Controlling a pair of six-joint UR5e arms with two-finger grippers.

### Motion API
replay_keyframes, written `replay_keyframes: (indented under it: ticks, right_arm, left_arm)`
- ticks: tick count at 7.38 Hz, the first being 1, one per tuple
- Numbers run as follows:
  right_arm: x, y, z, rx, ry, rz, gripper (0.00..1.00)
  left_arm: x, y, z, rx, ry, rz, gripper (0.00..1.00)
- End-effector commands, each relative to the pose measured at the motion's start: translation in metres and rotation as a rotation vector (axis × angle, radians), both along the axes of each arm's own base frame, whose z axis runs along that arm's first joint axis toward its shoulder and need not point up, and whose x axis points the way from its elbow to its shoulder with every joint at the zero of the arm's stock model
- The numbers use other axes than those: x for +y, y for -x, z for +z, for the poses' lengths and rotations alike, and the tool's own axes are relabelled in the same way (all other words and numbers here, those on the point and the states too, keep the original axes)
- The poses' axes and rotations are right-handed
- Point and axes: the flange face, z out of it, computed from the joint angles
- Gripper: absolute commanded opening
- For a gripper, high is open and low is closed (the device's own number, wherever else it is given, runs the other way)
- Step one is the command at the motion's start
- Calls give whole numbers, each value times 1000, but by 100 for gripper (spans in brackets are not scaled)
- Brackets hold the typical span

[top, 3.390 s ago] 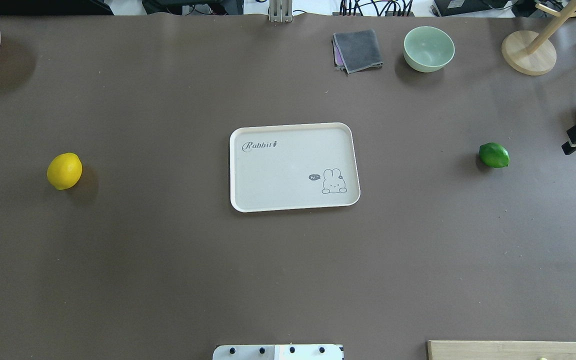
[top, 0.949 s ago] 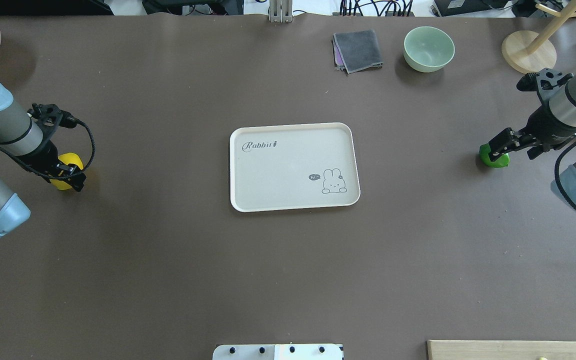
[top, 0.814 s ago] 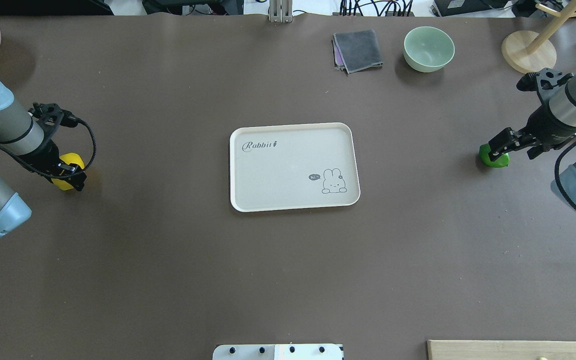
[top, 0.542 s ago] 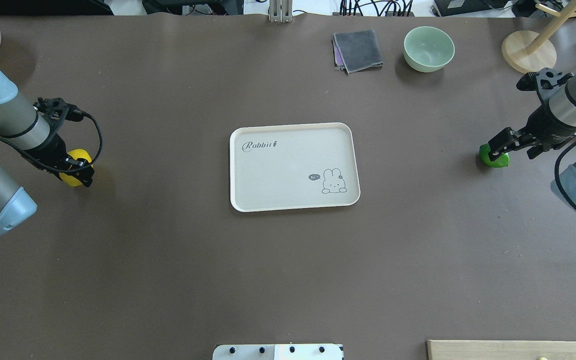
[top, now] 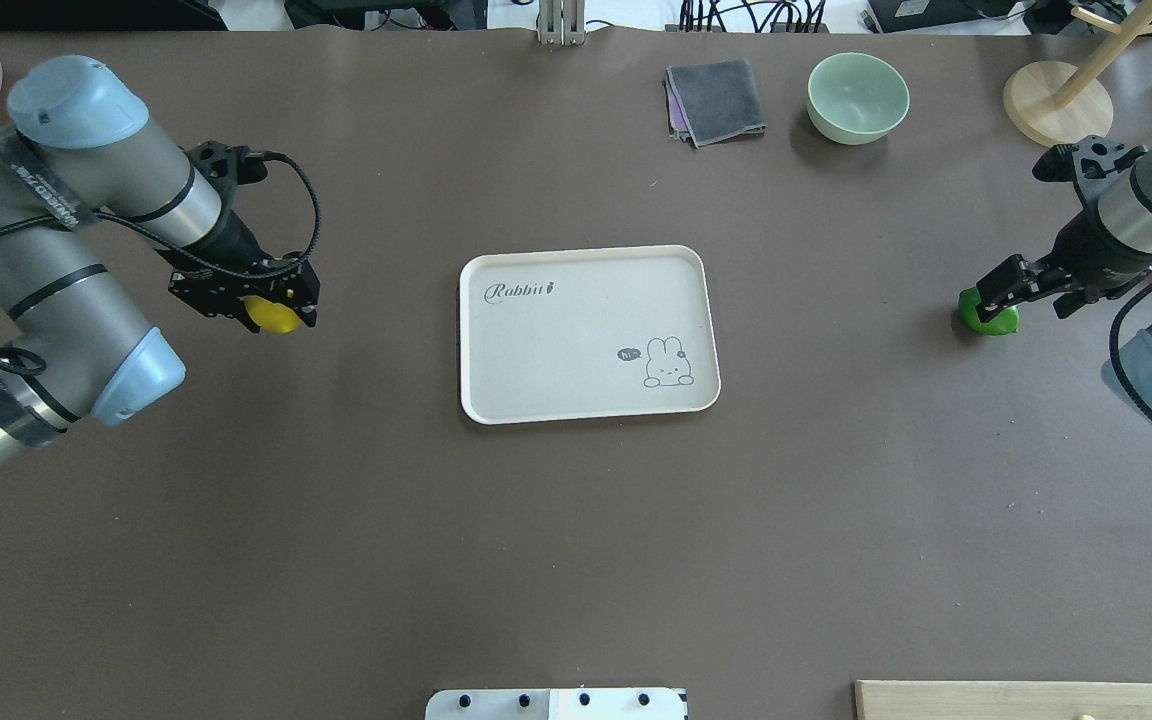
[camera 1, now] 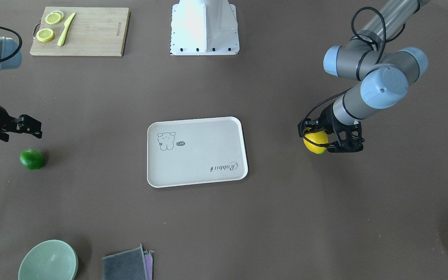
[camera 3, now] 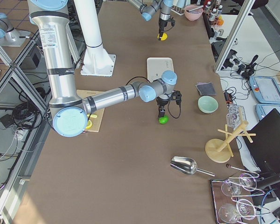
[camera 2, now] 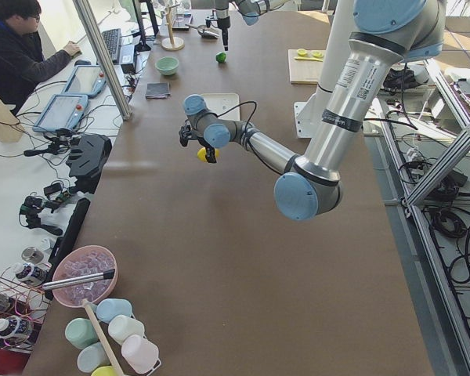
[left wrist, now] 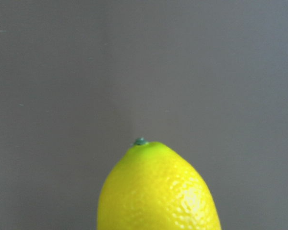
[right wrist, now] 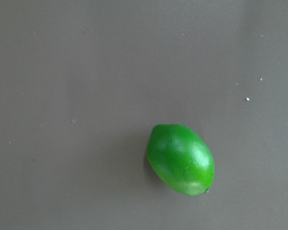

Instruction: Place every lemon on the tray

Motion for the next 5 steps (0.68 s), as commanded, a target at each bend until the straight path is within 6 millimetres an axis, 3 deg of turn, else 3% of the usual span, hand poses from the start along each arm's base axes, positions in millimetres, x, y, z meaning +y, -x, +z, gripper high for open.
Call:
replay_keyframes:
  ticks: [1, 3, 5]
  right_arm:
    - [-2, 0, 3, 7, 3, 3, 100]
    - [-20, 9, 2, 33, -18, 13, 100]
    - [-37, 18, 23, 29, -35, 17, 100]
  left_arm:
    - [16, -60, -53, 76, 86, -57, 0]
    - [48, -114, -72, 126, 93, -141, 0]
    - [59, -145, -105, 140, 103, -164, 0]
